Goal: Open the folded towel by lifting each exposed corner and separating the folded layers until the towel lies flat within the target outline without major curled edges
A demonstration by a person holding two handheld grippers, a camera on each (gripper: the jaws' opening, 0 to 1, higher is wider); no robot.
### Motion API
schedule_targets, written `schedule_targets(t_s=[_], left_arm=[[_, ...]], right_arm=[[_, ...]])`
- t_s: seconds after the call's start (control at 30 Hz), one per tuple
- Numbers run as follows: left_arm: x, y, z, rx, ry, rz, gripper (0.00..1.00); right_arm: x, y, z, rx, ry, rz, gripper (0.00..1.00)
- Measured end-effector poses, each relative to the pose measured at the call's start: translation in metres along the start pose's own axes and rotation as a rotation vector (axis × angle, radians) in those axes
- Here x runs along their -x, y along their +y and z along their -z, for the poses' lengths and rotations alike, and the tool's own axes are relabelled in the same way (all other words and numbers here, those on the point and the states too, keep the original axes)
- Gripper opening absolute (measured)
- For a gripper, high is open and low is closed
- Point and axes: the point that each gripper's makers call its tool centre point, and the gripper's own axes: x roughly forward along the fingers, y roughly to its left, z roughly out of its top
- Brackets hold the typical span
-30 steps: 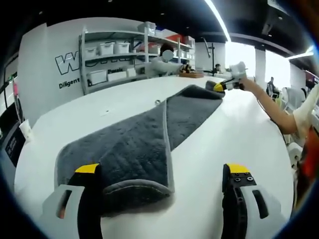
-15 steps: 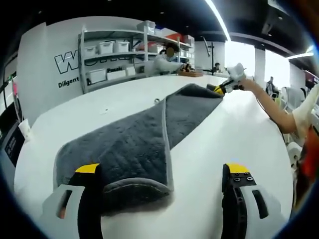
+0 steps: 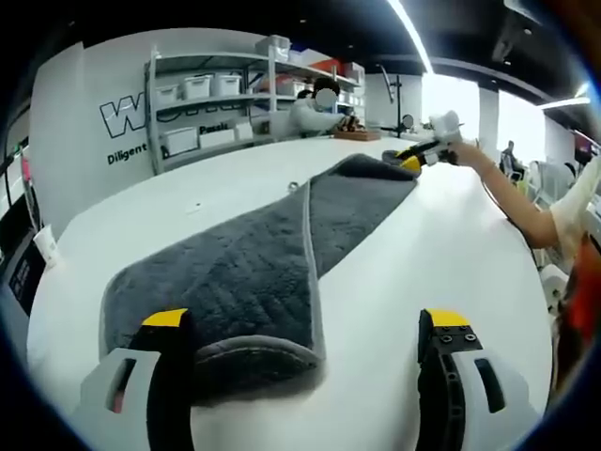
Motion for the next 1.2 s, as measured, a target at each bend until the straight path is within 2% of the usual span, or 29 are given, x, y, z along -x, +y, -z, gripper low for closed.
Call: schedule_targets(t_s=[0.2,0.53,0.87,1.2], left_arm=[[0.001,-0.002,-0.001,0.0,-0.003,0.007,0.98],[0.001,0.0,-0.001,0.002,-0.001,0.005,0.98],[0.001,-0.001,0.0,0.005,0.002,0.007,0.98],[0.001,-0.001,0.001,0.006,0.006,0.009,0.98]], right_arm=[[-0.001,0.006,-0.01,-0.011,-0.032,-0.017,0.62],[-0.006,0.008,-0.007,-0.021,-0.007,-0.005,0.87],[-0.011,0.016,-0.012,0.002,-0.004,-0.006,0.99],[-0.018,0.034,-0.032,0.072,-0.065,-0.03,0.99]])
